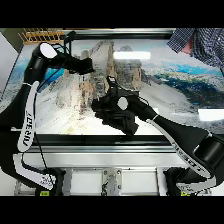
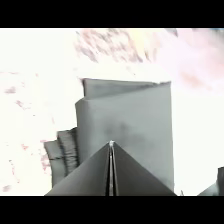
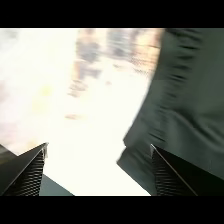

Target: Fold the clothes and pants, and hang the long-sleeved shirts on hangers.

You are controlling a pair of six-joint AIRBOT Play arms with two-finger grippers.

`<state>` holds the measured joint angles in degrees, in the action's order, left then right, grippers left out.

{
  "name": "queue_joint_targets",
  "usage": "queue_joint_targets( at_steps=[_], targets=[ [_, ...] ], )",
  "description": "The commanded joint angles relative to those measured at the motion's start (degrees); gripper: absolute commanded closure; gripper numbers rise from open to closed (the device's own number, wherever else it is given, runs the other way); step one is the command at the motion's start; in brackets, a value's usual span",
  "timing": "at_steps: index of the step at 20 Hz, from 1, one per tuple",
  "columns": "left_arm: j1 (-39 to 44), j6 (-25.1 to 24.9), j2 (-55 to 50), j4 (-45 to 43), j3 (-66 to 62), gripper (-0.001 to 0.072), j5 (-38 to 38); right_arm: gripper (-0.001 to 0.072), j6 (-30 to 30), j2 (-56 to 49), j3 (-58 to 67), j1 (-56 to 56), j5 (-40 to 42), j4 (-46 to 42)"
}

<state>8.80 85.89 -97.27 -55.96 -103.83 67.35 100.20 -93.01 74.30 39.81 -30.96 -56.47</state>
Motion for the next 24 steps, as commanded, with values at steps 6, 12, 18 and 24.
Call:
queue_joint_targets(
  at_steps=[6, 12, 18, 24],
  targets=[
    [-4.3, -2.7, 10.6, 0.0, 16.6, 0.0704, -2.9, 0.0020, -4.9, 9.8, -1.5, -4.8, 0.2, -8.8],
    [3.2, -4.7, 13.9, 0.3, 30.6, 0.0704, -3.7, 0.0019, 2.5, 21.2, -21.9, -21.6, -10.8, -13.1],
    [15.7, -6.1, 12.3, 0.7, 33.6, 0.0703, -9.9, 0.0019, -10.5, 16.4, -31.6, -33.9, -10.0, 9.4],
    [24.9, -6.7, 5.1, 1.2, 33.6, 0.0703, -10.8, 0.0161, -30.6, 8.0, -31.5, -31.6, -7.0, 35.9]
  ],
)
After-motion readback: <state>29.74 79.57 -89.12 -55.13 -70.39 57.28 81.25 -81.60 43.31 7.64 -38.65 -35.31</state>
